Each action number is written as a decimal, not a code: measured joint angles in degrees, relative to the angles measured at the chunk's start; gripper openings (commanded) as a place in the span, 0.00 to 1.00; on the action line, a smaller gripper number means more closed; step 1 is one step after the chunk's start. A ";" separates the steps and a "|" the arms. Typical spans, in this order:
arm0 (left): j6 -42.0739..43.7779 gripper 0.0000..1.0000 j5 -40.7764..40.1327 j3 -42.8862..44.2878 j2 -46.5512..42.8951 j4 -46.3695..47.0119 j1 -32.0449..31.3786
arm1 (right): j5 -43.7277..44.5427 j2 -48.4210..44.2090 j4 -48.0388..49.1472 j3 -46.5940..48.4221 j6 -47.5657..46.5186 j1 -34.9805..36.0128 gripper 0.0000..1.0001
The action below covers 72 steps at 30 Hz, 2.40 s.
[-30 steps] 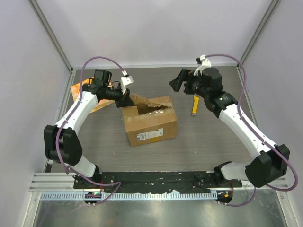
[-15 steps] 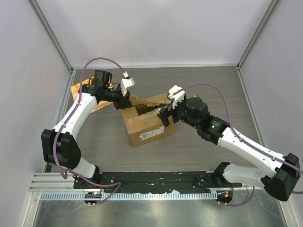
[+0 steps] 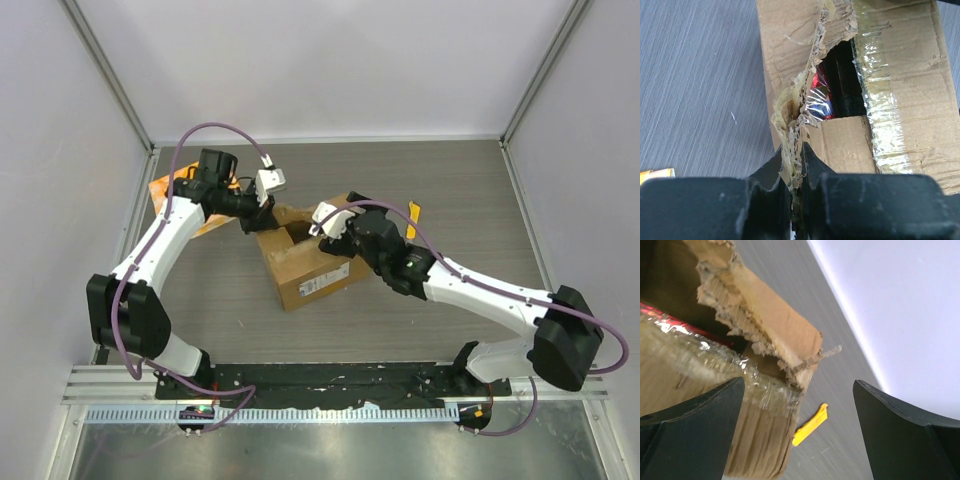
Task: Unpack the express box
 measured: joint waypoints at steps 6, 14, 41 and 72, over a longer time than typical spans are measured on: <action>1.84 0.08 0.13 0.02 -0.31 -1.09 0.00 | 2.19 4.87 6.88 1.03 -8.13 0.00 0.90; 3.06 0.05 0.22 0.09 -0.90 -2.58 0.00 | 0.52 12.11 7.04 6.01 -12.39 -1.49 0.56; -8.41 0.72 -5.05 4.33 -5.88 0.52 -7.10 | -2.36 16.41 -40.48 29.75 16.20 5.49 0.01; -1.14 1.00 16.94 10.58 -18.18 -13.79 3.41 | -3.26 16.50 -38.62 30.12 26.45 7.74 0.01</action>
